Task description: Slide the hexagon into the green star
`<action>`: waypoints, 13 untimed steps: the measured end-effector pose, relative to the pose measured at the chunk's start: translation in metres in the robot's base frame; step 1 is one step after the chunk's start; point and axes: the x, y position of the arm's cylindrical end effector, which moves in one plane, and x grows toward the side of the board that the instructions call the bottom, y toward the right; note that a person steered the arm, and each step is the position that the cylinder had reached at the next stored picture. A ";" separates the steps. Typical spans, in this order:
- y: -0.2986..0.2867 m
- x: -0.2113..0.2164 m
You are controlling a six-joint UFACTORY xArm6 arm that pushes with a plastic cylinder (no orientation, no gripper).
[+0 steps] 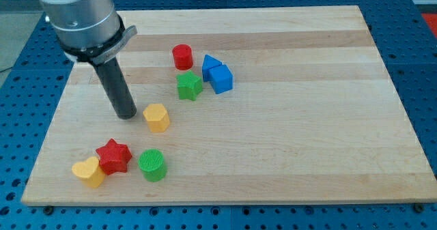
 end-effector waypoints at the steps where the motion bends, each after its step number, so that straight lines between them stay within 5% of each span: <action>1: 0.017 0.031; 5: 0.121 0.018; 7: 0.028 -0.010; 10: 0.047 0.000; 13: 0.054 -0.038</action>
